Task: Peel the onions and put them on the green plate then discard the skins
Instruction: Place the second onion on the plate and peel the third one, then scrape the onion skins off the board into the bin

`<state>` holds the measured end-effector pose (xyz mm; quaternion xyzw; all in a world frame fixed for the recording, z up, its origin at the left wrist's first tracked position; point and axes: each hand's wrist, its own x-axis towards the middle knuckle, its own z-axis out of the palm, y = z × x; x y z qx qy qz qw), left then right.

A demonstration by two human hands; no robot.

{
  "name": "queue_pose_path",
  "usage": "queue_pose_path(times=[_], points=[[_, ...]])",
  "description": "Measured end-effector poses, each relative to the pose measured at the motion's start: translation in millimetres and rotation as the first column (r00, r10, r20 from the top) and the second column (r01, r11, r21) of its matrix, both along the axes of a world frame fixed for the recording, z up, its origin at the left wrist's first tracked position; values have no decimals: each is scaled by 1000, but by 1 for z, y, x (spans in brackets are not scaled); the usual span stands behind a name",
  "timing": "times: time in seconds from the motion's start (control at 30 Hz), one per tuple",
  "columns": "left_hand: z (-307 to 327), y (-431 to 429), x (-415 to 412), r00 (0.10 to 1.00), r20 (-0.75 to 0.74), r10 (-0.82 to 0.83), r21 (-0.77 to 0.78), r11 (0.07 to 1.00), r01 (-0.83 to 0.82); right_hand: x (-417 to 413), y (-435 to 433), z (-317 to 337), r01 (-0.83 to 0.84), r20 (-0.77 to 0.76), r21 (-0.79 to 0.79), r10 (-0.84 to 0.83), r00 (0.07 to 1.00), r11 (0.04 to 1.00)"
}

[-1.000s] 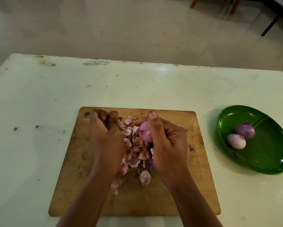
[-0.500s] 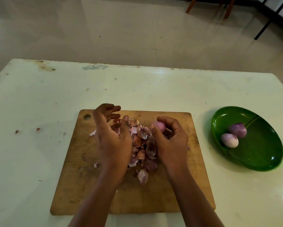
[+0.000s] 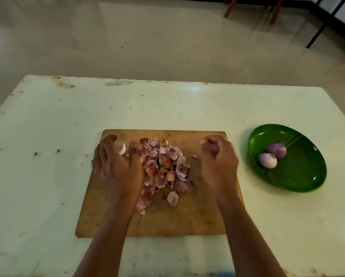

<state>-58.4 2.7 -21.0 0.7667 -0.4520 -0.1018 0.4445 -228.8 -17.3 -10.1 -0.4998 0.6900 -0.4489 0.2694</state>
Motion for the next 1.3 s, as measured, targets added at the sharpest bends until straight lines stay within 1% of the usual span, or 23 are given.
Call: queue_pose_path(times=[0.07,0.13,0.2,0.27,0.37,0.47,0.6,0.73,0.8,0.87,0.9,0.93,0.97,1.0,1.03,1.07,1.13,1.17,1.2,1.23,1.3], points=[[-3,3,13,999,31,12,91,996,-15,-24,-3,11,123,13,-25,-122,992,992],[-4,7,24,1000,25,10,156,988,-14,-53,0,20,236,-48,-23,-237,970,971],[-6,11,34,1000,5,-11,160,987,10,-82,7,26,335,-135,-27,-335,932,942],[-8,12,43,997,-14,-70,157,985,71,-103,14,29,397,-187,-18,-393,900,918],[-10,5,53,985,-5,-174,212,962,171,-122,12,22,388,-290,32,-363,886,921],[-14,-1,56,966,-4,-259,271,929,250,-122,8,15,335,-295,126,-288,911,934],[-20,4,54,929,97,-357,297,901,315,-117,9,10,324,-289,147,-272,918,935],[-19,7,49,906,137,-400,335,879,338,-113,8,-1,358,-276,97,-320,906,929],[-22,9,47,886,170,-431,341,869,357,-103,9,-5,380,-347,23,-349,871,925],[-23,9,46,895,155,-418,321,878,354,-89,11,-7,370,-399,-76,-368,840,926],[-22,7,46,914,132,-384,301,894,332,-80,12,-6,328,-392,-116,-346,853,938],[-21,4,47,934,106,-342,287,910,301,-71,12,-7,256,-368,-127,-285,885,958],[-19,1,46,949,85,-305,285,920,270,-61,13,-7,162,-338,-93,-184,923,982],[-18,-2,45,956,72,-284,295,922,252,-52,13,-9,62,-307,-18,-65,949,998],[-17,-4,43,958,62,-281,310,918,249,-43,13,-12,-34,-286,84,57,956,996],[-17,-3,38,954,52,-294,322,909,263,-35,12,-16,-106,-285,193,159,945,975],[-16,1,27,934,34,-354,330,887,324,-20,11,-25,-160,-377,343,291,879,926],[-16,4,21,921,21,-389,329,873,361,-12,11,-27,-172,-421,376,334,843,910],[-15,5,15,907,5,-421,325,858,397,-3,13,-29,-200,-427,390,369,825,899],[-15,7,10,893,-20,-449,313,846,432,5,15,-26,-255,-393,391,410,823,885],[-13,11,2,870,-115,-480,249,834,493,18,22,-22,-397,-222,339,483,847,853]])
